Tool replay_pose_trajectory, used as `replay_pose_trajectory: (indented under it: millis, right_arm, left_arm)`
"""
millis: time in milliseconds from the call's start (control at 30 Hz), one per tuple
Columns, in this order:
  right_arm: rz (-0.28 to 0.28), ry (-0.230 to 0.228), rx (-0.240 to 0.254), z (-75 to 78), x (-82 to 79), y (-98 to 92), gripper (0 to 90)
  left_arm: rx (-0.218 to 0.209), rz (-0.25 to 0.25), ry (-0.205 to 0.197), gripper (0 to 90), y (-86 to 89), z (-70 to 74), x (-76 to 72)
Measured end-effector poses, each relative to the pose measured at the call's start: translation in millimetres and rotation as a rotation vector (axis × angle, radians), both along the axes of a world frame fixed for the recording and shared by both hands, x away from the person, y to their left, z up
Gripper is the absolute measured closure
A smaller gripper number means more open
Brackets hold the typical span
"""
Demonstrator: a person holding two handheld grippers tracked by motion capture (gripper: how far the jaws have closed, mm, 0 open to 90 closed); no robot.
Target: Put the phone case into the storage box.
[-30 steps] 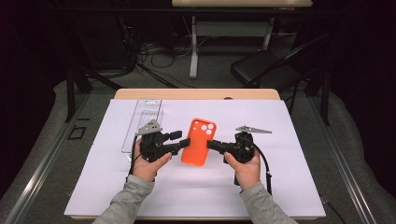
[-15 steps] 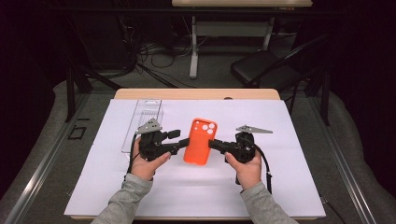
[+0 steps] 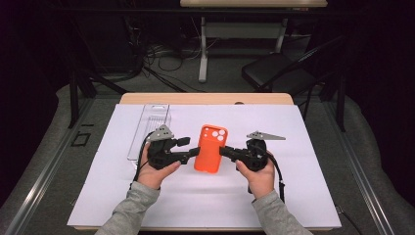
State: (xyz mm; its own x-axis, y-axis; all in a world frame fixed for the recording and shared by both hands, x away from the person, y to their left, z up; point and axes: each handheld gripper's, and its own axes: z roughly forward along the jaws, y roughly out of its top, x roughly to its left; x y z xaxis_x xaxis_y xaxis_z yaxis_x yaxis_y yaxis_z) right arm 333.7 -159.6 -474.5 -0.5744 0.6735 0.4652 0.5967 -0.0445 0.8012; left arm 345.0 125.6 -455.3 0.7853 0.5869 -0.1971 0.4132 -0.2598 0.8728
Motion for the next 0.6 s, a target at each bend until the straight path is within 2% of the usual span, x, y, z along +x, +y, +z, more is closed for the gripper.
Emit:
replay_pose_trajectory:
  millis: [400, 600]
  right_arm:
    - [-0.002, -0.023, -0.050, 0.0, -1.0, 2.3, 82.7]
    - [-0.006, -0.041, -0.078, 1.3, -2.5, 3.7, 82.7]
  left_arm:
    - [0.012, 0.011, -0.003, 33.2, 0.2, 0.0, 0.1]
    - [0.032, 0.016, -0.028, 30.6, 0.6, 1.8, -0.3]
